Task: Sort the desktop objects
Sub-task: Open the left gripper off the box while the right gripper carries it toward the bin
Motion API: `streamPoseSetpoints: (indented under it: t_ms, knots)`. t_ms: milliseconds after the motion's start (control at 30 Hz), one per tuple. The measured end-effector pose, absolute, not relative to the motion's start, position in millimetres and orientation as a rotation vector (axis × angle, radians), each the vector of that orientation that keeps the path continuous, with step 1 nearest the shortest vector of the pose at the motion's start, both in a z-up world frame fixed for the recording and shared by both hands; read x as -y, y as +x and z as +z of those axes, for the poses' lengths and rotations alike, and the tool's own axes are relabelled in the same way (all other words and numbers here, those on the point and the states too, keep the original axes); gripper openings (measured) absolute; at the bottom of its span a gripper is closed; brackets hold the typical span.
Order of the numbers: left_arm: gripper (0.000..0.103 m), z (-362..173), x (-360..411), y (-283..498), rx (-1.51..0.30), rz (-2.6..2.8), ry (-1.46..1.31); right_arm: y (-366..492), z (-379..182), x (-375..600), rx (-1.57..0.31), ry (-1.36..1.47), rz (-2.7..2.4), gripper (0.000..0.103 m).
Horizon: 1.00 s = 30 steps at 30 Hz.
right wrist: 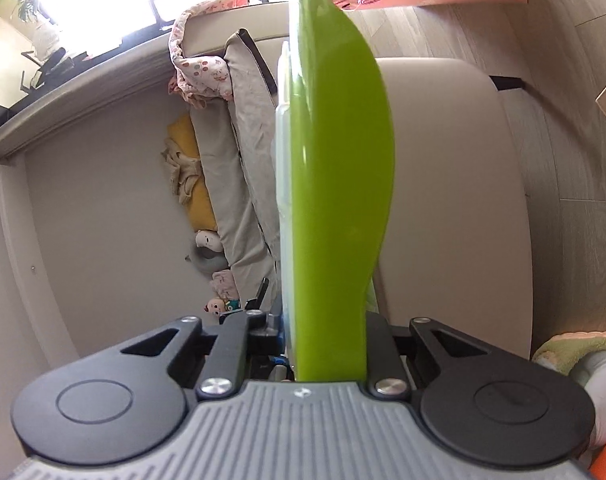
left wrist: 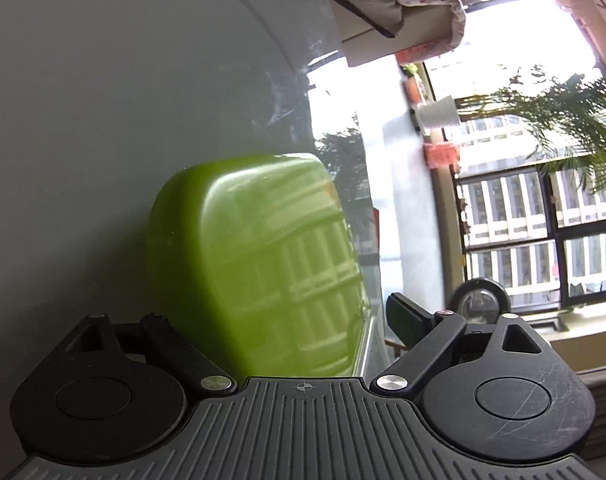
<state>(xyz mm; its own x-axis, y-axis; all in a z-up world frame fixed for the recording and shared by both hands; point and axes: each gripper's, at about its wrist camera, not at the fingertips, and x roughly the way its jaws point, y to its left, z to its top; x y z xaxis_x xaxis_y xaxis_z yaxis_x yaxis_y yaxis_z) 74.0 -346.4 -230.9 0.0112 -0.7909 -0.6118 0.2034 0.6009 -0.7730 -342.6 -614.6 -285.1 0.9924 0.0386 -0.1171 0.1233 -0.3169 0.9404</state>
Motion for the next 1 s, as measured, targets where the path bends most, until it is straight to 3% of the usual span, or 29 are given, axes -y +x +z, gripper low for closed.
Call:
streamPoseSetpoints:
  t_ms: [67,267,400,633,833,1000]
  knots:
    - [0.032,-220.5,345.3,73.0,-1.326,-0.853,-0.52,-345.1,-286.4,616.1,-0.07,1.919,-0.08,0.018]
    - [0.018,-174.7,336.2,59.5,-1.197,-0.926,-0.444,-345.9,-260.6,621.1,-0.042,1.832,-0.081,0.02]
    - [0.021,-120.9,315.9,45.2,-1.073,-0.949,-0.354,-338.0,-221.1,629.4,-0.051,1.726,-0.062,0.024]
    - [0.025,-24.7,223.3,35.6,-0.836,-0.927,-0.43,-300.2,-122.3,621.6,-0.087,1.547,0.125,0.024]
    - [0.029,15.7,111.9,24.9,-0.697,-0.817,-0.469,-229.3,-75.0,580.1,-0.187,1.454,0.306,0.025]
    - [0.032,19.0,16.6,26.9,-0.613,-0.706,-0.537,-160.6,-53.1,521.4,-0.317,1.365,0.462,0.025]
